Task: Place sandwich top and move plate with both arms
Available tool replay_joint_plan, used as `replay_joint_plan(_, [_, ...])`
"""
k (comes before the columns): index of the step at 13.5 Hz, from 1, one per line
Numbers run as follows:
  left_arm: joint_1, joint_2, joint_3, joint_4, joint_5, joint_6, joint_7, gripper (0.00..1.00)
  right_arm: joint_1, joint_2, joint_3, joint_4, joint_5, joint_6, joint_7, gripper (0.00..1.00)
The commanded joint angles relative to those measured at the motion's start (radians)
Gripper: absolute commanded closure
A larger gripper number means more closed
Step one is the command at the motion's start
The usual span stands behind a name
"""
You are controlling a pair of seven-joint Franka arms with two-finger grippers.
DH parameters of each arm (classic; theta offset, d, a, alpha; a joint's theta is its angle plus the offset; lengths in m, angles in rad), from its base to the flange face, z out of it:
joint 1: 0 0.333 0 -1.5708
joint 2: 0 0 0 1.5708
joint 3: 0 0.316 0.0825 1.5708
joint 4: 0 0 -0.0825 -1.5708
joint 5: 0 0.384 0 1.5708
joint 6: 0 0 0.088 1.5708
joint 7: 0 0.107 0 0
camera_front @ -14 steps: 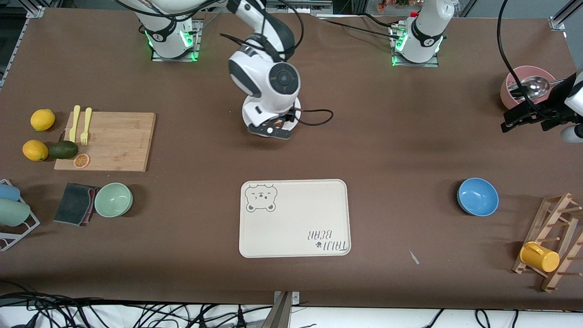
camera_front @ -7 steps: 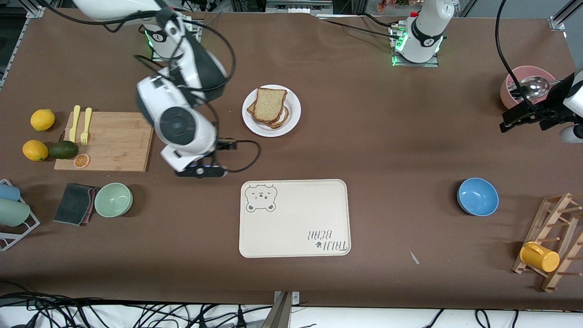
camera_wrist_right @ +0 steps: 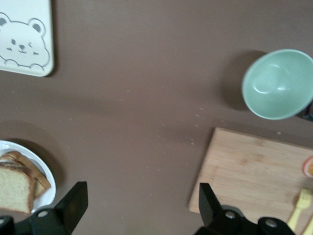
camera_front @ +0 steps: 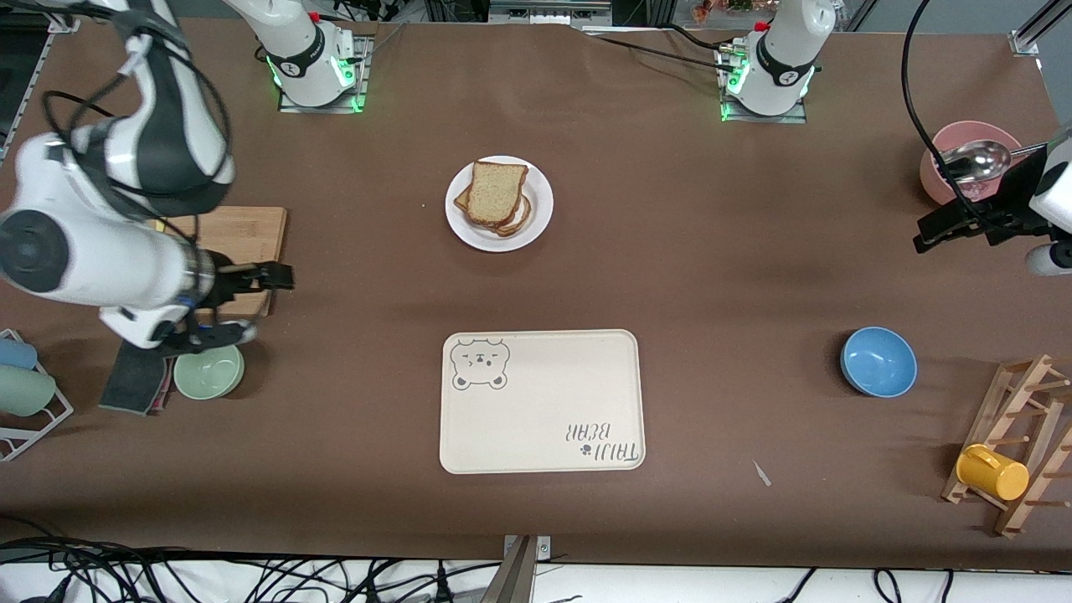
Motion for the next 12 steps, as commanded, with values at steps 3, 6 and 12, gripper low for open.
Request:
replay_joint_plan(3, [0.001,0.122,0.003,0.128,-0.029,-0.013,-0.013,0.0,0.006,-0.276,-0.066,-0.255,0.023,0.083,0.023,0.0])
replay_joint_plan(6, [0.003,0.146,0.003,0.126,-0.031,-0.001,-0.009,0.0,0.003,-0.354,-0.111,-0.252,0.014,0.076,0.025,0.0])
replay_joint_plan(12, [0.029,0.179,0.003,0.082,-0.202,0.001,0.025,0.0,-0.066,-0.403,-0.088,-0.237,0.013,0.053,0.033,0.0])
